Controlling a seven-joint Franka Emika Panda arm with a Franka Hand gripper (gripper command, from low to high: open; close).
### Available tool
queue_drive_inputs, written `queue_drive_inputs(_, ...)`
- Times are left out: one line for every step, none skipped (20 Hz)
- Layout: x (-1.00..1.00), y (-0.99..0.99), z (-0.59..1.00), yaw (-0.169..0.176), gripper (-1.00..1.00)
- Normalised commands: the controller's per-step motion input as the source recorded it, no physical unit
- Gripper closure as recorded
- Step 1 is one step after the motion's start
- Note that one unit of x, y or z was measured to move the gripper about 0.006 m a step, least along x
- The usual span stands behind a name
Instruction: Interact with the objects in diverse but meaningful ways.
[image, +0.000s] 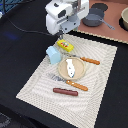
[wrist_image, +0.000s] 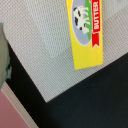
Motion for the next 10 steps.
queue_drive_inputs(-0.09,0.00,-0.36,-0.001,-1.00)
queue_drive_inputs(-0.09,0.00,-0.37,0.000,-1.00)
queue_drive_inputs(-0.10,0.00,-0.39,0.000,-1.00)
queue_drive_inputs(-0.11,0.00,-0.41,0.000,-1.00)
queue_drive_inputs(-0.12,0.00,-0.43,0.000,-1.00)
queue_drive_inputs(-0.11,0.00,-0.44,0.000,-1.00)
queue_drive_inputs(-0.11,0.00,-0.46,0.000,-1.00)
queue_drive_inputs(-0.12,0.00,-0.46,0.000,-1.00)
queue_drive_inputs(-0.13,0.02,-0.48,0.000,-1.00)
queue_drive_inputs(-0.08,0.09,-0.50,0.000,-1.00)
